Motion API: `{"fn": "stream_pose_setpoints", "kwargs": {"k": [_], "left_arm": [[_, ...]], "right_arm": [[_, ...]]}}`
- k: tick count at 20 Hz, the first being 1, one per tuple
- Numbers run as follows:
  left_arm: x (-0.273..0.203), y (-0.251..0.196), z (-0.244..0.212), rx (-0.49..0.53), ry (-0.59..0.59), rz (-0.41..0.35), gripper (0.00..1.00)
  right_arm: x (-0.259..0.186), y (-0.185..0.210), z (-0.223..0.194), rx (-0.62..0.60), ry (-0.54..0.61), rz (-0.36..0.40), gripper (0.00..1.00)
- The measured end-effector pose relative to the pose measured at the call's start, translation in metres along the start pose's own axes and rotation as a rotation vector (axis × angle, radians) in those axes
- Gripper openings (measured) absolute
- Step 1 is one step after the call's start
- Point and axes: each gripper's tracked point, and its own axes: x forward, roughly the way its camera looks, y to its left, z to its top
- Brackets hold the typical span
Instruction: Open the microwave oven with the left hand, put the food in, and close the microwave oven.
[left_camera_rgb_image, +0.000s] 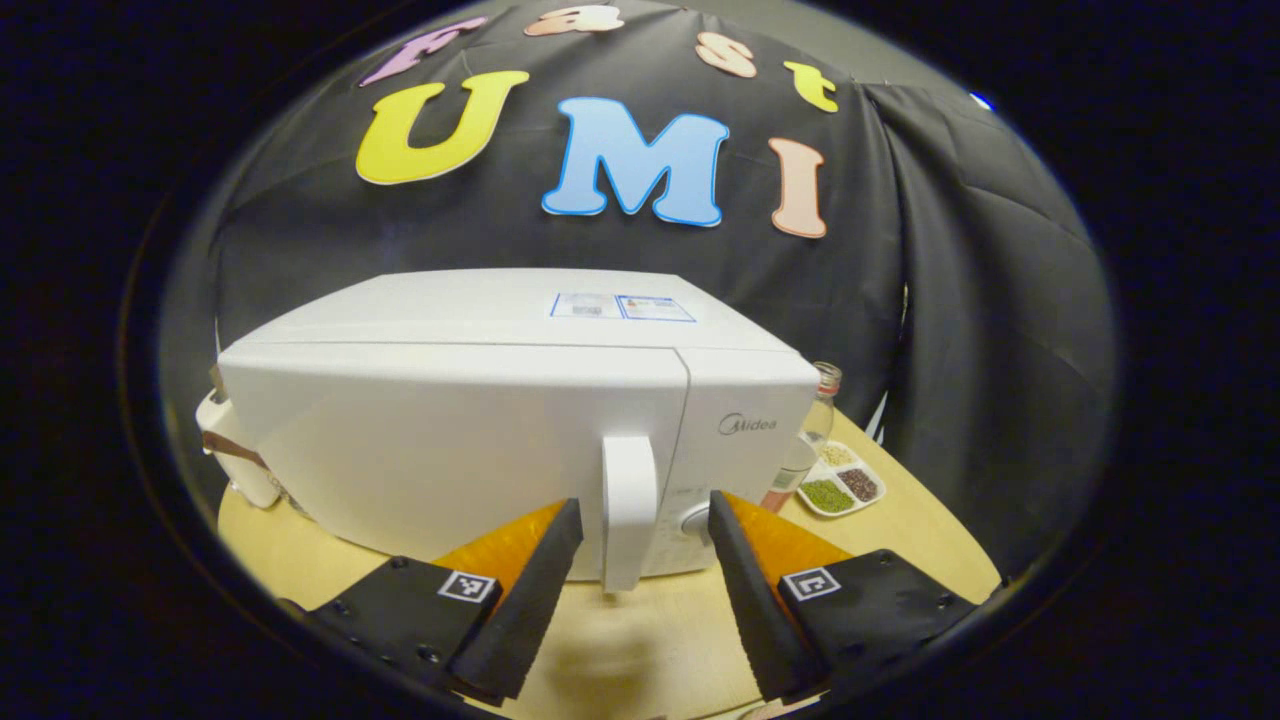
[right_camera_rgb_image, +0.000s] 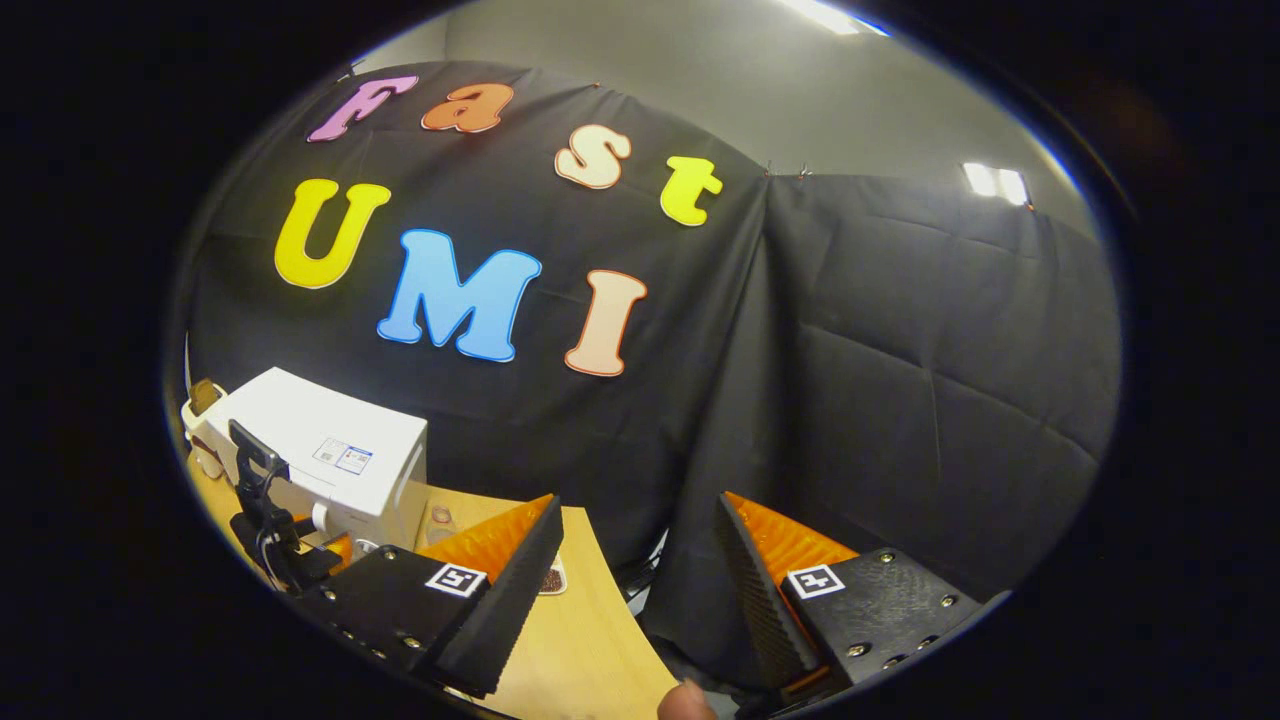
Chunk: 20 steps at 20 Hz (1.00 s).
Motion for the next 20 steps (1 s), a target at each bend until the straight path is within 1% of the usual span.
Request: {"fn": "stream_pose_setpoints", "kwargs": {"k": [2,4,5,7,8,9,10,11,12,13,14,16,18,19,20], "left_arm": [[0.011,0.004,-0.014,-0.027,0.048,0.020,0.79],[0.014,0.007,-0.021,-0.059,0.080,0.048,0.57],[0.019,0.007,-0.023,-0.046,0.090,0.060,0.51],[0.016,0.007,-0.024,-0.001,0.086,0.068,0.38],[0.018,0.006,-0.026,0.022,0.085,0.067,0.37],[0.017,0.006,-0.025,0.020,0.086,0.073,0.29],[0.018,0.006,-0.027,-0.004,0.099,0.088,0.31],[0.016,0.006,-0.028,-0.011,0.115,0.095,0.28],[0.015,0.005,-0.028,0.001,0.113,0.093,0.28],[0.016,0.006,-0.029,0.023,0.098,0.081,0.22],[0.016,0.005,-0.029,0.046,0.080,0.068,0.24],[0.014,0.006,-0.030,0.083,0.065,0.052,0.24],[0.013,0.005,-0.031,0.084,0.074,0.049,0.23],[0.013,0.005,-0.031,0.086,0.078,0.049,0.22],[0.012,0.005,-0.032,0.088,0.075,0.044,0.25]], "right_arm": [[0.001,-0.004,-0.005,0.018,0.021,-0.016,0.94],[0.000,-0.002,-0.009,0.046,0.037,-0.010,0.94],[-0.001,0.000,-0.011,0.057,0.040,-0.004,0.94],[-0.004,0.002,-0.012,0.076,0.044,0.006,0.94],[-0.005,0.004,-0.011,0.091,0.044,0.014,0.94],[-0.008,0.005,-0.012,0.109,0.044,0.023,0.94],[-0.009,0.007,-0.011,0.129,0.044,0.034,0.94],[-0.012,0.009,-0.011,0.150,0.042,0.047,0.94],[-0.016,0.011,-0.009,0.172,0.039,0.058,0.94],[-0.019,0.009,-0.007,0.195,0.029,0.066,0.94],[-0.023,0.008,-0.004,0.216,0.015,0.073,0.94],[-0.031,0.003,-0.001,0.245,-0.007,0.083,0.93],[-0.036,-0.004,-0.005,0.262,-0.008,0.084,0.93],[-0.040,-0.005,-0.006,0.267,-0.012,0.089,0.93],[-0.042,-0.009,-0.007,0.270,-0.015,0.085,0.93]]}}
